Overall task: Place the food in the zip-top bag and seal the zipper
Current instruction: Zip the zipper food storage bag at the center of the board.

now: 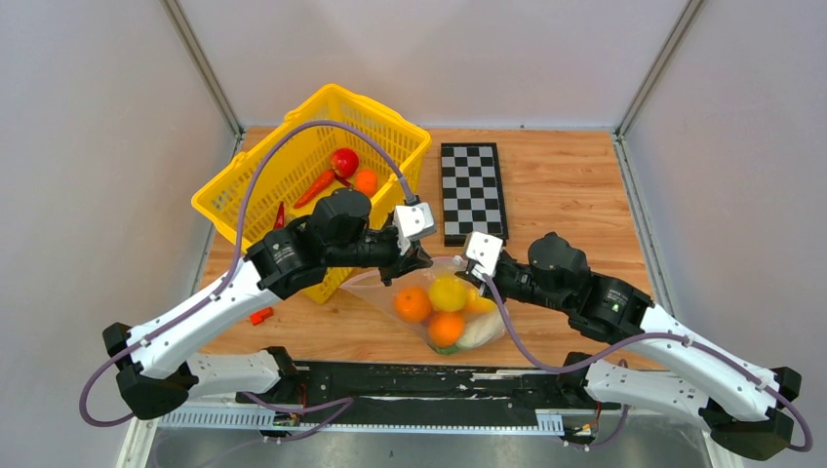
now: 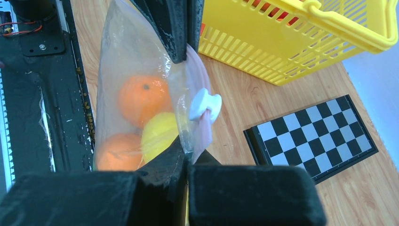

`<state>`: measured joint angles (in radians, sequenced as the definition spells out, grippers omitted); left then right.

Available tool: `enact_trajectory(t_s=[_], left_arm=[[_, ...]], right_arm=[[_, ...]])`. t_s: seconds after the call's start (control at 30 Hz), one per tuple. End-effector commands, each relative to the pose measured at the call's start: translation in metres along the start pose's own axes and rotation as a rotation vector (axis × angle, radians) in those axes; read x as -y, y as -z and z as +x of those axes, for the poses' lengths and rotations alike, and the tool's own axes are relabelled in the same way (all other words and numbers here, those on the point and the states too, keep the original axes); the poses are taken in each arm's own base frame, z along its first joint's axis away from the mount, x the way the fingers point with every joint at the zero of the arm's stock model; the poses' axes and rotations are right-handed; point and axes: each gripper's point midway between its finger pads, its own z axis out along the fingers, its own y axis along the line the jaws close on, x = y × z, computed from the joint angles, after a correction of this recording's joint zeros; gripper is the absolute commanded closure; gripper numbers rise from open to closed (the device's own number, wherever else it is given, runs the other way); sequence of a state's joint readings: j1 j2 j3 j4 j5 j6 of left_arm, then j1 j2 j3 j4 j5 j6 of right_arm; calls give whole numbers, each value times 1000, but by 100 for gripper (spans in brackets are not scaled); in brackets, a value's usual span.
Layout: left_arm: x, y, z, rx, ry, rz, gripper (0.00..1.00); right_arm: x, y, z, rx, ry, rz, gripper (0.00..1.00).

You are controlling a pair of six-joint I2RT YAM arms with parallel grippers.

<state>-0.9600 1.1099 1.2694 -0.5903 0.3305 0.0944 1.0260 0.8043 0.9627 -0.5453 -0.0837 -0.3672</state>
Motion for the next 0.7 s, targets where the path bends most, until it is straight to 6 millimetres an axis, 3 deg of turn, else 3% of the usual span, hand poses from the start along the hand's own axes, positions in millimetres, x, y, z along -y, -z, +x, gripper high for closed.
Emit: enact_trajectory(t_s=[0.0,0.07,0.13,0.3,0.37,0.57,0.67], left_arm=[[0,-4,-13,33,-13,14,93],[0,-6,-12,28,-14,19,100],[1,-6,-12,29,-15,24,100],[2,-2,-16,60,-13,19,100],[2,0,-18,72,-11,15,100],[4,4,-22,90,-13,16,100],[5,5,-23,92,-15,22,100]], right_arm=[[2,8,-24,67,13,-16,100],[3,9,-27,79,9,-9,100],[5,12,-31,101,6,9,97],[2,20,-35,125,-2,-3,60],[-3,23,-38,135,-7,-35,54],[-6,29,-51,191,-52,-49,49],[-5,29,-57,212,-75,-49,54]])
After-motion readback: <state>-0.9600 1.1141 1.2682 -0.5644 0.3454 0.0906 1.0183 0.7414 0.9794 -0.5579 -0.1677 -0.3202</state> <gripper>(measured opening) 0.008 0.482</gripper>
